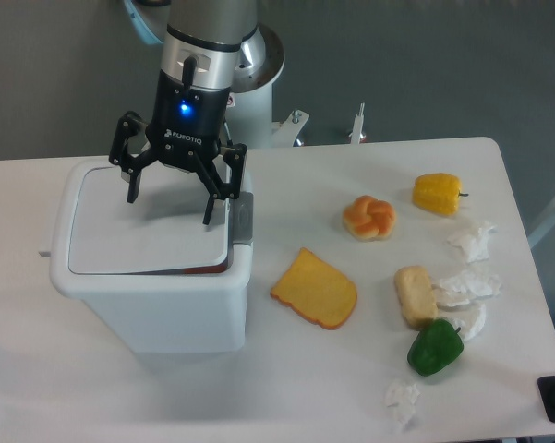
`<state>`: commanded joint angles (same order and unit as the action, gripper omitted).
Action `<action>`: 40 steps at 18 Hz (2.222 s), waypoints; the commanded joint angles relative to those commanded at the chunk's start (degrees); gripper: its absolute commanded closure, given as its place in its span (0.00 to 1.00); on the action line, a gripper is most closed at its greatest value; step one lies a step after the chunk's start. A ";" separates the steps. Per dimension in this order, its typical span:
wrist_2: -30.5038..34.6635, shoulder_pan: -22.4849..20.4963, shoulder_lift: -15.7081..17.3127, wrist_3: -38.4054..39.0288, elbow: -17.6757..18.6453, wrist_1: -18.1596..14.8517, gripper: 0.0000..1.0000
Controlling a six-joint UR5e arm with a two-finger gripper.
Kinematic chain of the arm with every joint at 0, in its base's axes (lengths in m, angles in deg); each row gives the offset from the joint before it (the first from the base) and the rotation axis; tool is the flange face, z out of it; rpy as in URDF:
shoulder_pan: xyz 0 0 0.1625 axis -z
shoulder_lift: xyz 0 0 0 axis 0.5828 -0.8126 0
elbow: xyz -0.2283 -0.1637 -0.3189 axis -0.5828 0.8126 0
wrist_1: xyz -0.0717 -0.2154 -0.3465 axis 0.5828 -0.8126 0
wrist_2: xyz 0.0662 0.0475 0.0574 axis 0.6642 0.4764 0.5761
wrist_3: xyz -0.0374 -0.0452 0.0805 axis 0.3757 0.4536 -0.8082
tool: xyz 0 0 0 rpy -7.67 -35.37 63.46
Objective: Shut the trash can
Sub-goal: 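Press the gripper down on the lid to seat it shut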
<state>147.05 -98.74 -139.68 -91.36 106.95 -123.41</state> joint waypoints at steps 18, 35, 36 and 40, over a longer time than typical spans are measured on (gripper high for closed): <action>0.00 -1.41 -0.18 -0.18 1.41 0.00 0.00; 0.00 -1.32 -0.44 -0.18 1.67 0.09 0.00; 0.00 -1.32 -0.53 -0.18 1.67 0.00 0.00; 0.00 -1.32 -0.53 -0.18 1.67 0.00 0.00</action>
<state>147.05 -100.06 -140.20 -91.54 108.62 -123.41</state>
